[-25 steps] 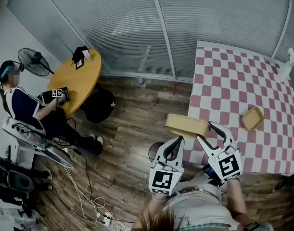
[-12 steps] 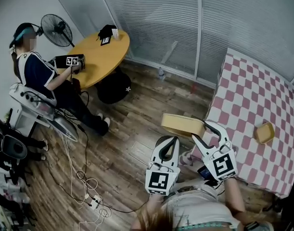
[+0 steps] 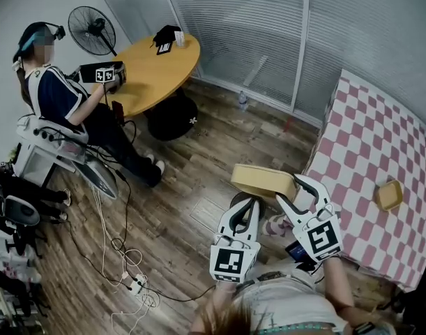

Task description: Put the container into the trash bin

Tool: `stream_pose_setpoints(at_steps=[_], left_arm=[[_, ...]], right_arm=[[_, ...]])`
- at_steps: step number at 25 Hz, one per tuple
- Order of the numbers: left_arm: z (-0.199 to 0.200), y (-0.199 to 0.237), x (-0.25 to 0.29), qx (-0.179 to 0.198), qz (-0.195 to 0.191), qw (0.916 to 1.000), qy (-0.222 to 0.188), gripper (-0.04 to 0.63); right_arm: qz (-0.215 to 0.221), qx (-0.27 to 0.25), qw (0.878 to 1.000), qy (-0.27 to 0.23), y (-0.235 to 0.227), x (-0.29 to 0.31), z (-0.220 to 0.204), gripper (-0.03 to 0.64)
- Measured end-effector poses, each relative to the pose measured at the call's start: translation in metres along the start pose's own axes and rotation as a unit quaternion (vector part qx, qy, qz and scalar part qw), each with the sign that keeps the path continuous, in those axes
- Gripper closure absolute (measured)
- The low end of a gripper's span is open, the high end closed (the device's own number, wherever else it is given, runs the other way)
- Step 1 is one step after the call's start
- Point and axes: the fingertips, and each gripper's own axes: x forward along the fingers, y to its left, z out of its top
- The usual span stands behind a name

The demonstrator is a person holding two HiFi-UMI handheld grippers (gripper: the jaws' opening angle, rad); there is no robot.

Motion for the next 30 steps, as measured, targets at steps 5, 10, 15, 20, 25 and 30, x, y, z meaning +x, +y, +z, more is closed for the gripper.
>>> stream_pose_setpoints(at_steps=[5,10,15,20,25,30], left_arm=[[-0.007,0.008,-0.006,-0.009,0.014,0.9998,0.01,0.589],[-0.022,0.023,-0.018,-0.017,0.036,0.9987,0.032,0.589],[-0.037,0.036,-0.025,-0.023,0.052,0.9973,0.047,0.589],[-0.06,0.042,-0.026,-0.03,0.057,0.9953,0.073,0.589],[-0.075,0.047,-0.02,-0.029,0.049,0.995,0.083,0.589],[-0.085,0.056,-0.023,-0.036,0.055,0.9936,0.092,0.589]], right_arm=[[0.012,0.001,1.0,0.017,0.009,0.014,-0.011,0.411],[0.024,0.008,0.999,0.043,0.019,0.039,-0.033,0.411],[0.035,0.021,0.995,0.09,0.03,0.074,-0.079,0.411],[0.049,0.026,0.986,0.156,0.05,0.099,-0.133,0.411],[0.06,0.014,0.977,0.204,0.068,0.13,-0.18,0.411],[0.076,0.01,0.967,0.244,0.089,0.153,-0.219,0.412]])
